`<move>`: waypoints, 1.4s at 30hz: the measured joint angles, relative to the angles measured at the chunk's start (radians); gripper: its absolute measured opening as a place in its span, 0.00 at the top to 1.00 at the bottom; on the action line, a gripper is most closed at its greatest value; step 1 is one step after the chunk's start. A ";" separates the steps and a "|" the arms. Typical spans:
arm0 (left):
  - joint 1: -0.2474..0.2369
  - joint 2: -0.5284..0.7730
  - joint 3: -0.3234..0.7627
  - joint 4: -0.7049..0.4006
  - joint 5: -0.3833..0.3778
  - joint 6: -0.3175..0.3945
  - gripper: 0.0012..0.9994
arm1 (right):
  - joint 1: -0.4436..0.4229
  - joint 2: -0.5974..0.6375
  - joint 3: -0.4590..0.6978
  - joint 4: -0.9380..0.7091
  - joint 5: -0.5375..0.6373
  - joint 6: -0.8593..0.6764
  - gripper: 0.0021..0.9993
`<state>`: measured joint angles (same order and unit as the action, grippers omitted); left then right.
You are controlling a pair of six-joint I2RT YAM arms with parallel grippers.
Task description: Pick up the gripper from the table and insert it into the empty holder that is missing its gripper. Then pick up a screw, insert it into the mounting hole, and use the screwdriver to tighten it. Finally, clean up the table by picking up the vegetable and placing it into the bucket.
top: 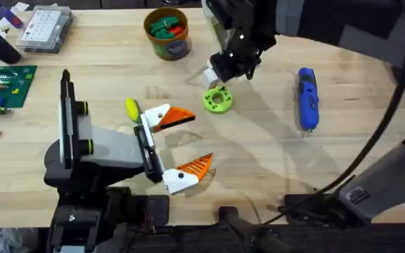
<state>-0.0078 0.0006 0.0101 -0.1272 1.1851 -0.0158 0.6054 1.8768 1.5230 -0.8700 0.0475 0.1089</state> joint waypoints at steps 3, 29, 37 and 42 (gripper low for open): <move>0.000 0.000 0.000 0.000 0.000 0.000 0.01 | -0.004 0.000 0.000 -0.001 0.000 0.005 0.31; 0.000 0.000 0.000 0.000 0.000 0.000 0.01 | -0.026 0.059 0.000 -0.065 -0.004 0.041 0.41; 0.000 0.000 0.000 0.000 0.000 0.000 0.01 | -0.026 0.063 0.000 -0.040 -0.014 0.041 0.48; 0.000 0.000 0.000 0.000 0.000 0.000 0.01 | -0.026 0.070 0.000 -0.036 -0.036 0.041 0.48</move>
<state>-0.0078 0.0006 0.0101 -0.1272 1.1851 -0.0158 0.5793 1.9466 1.5230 -0.9056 0.0117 0.1501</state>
